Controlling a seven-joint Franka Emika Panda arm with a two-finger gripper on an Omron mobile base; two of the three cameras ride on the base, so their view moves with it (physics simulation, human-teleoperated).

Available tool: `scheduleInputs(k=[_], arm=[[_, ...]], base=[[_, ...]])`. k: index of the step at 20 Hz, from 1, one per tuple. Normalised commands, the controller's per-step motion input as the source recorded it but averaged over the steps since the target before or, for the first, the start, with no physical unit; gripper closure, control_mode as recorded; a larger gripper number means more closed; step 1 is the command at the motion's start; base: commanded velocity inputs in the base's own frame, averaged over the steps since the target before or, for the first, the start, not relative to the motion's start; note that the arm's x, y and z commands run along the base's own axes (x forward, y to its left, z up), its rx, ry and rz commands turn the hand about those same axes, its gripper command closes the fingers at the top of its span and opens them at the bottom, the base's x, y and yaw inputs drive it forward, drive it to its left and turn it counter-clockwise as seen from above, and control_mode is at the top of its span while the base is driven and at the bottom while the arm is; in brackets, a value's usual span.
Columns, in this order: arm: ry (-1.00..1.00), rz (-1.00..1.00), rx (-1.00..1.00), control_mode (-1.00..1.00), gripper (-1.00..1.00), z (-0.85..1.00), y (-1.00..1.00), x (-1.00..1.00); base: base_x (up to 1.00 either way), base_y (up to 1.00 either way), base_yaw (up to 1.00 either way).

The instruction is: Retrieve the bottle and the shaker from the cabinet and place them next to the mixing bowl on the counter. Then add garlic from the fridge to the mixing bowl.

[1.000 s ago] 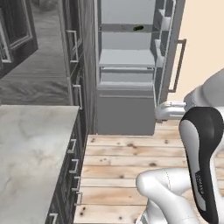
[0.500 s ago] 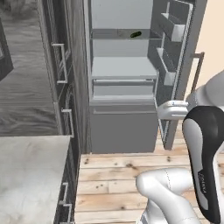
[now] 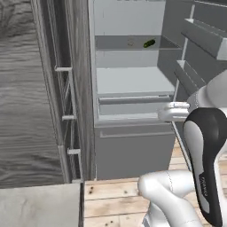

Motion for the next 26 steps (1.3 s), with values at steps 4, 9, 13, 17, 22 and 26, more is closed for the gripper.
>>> scheduleInputs(k=[4,9,13,17,22,26], arm=[[0.00,0.00,0.00,1.00,-1.00,0.00,0.00,0.00],[0.00,0.00,0.00,1.00,-1.00,0.00,0.00,0.00],[0.00,0.00,0.00,1.00,-1.00,0.00,0.00,0.00],[0.00,0.00,0.00,1.00,-1.00,0.00,0.00,0.00],[0.00,0.00,0.00,1.00,-1.00,0.00,0.00,0.00],[0.00,0.00,0.00,1.00,-1.00,0.00,0.00,0.00]], base=[[1.00,0.01,-0.32],[1.00,0.23,-0.27],[1.00,0.34,-0.18],[0.86,0.15,-0.13],[0.19,0.00,-0.02],[0.53,0.00,-0.02]])
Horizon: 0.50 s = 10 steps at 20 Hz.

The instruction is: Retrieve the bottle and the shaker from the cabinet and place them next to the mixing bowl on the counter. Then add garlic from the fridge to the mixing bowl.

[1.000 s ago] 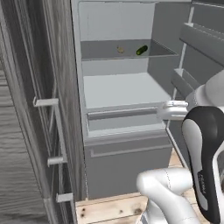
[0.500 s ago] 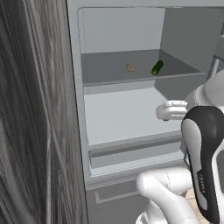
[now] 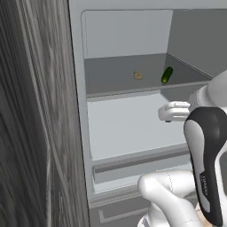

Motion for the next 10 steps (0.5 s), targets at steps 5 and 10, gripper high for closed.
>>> scheduleInputs(k=[5,10], arm=[[0.00,0.00,0.00,1.00,-1.00,0.00,0.00,0.00],[0.00,0.00,0.00,1.00,-1.00,0.00,0.00,0.00]], base=[[0.01,0.00,0.00],[0.00,0.00,0.00]])
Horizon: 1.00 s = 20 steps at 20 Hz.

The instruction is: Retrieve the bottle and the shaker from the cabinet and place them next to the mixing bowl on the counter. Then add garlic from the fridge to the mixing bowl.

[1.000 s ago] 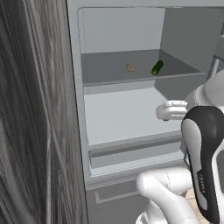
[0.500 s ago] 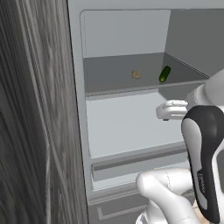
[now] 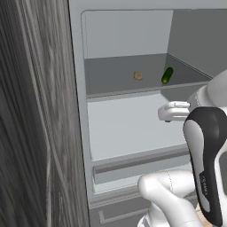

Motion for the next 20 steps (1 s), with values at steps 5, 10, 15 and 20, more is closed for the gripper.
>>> scheduleInputs(k=[5,10,15,20], arm=[[0.00,0.00,0.00,1.00,-1.00,0.00,0.00,0.00],[0.00,0.00,0.00,1.00,-1.00,0.00,0.00,0.00],[0.00,0.01,0.00,-1.00,-1.00,0.18,0.00,0.00],[0.00,0.04,-0.05,-1.00,-1.00,0.55,-0.01,0.00]], base=[[0.00,0.00,0.00],[0.00,0.00,0.00],[0.00,0.00,0.00],[0.00,0.00,0.00]])
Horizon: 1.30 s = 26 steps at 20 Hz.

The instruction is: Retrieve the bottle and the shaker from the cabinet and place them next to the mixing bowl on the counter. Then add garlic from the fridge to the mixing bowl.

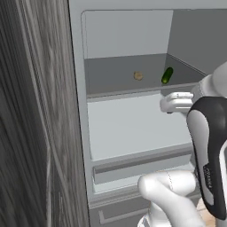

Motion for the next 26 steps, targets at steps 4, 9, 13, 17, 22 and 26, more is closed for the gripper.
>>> scheduleInputs(k=[4,9,13,17,22,26], arm=[[0.06,0.00,-0.10,-1.00,-1.00,0.61,0.00,0.00],[0.02,0.03,-0.09,-1.00,-1.00,0.31,0.00,0.25],[0.00,0.14,0.00,-1.00,-1.00,0.00,0.00,0.91],[0.00,0.05,0.00,-1.00,-1.00,0.00,0.00,0.94],[0.00,0.00,0.00,-1.00,-1.00,-0.06,0.00,0.78],[0.00,0.00,0.00,-1.00,-1.00,-0.26,0.00,0.83]], base=[[0.00,0.00,0.00],[0.00,0.00,0.00],[0.00,0.00,0.00],[0.00,0.00,0.00],[0.00,0.00,0.00],[0.00,0.00,0.00]])
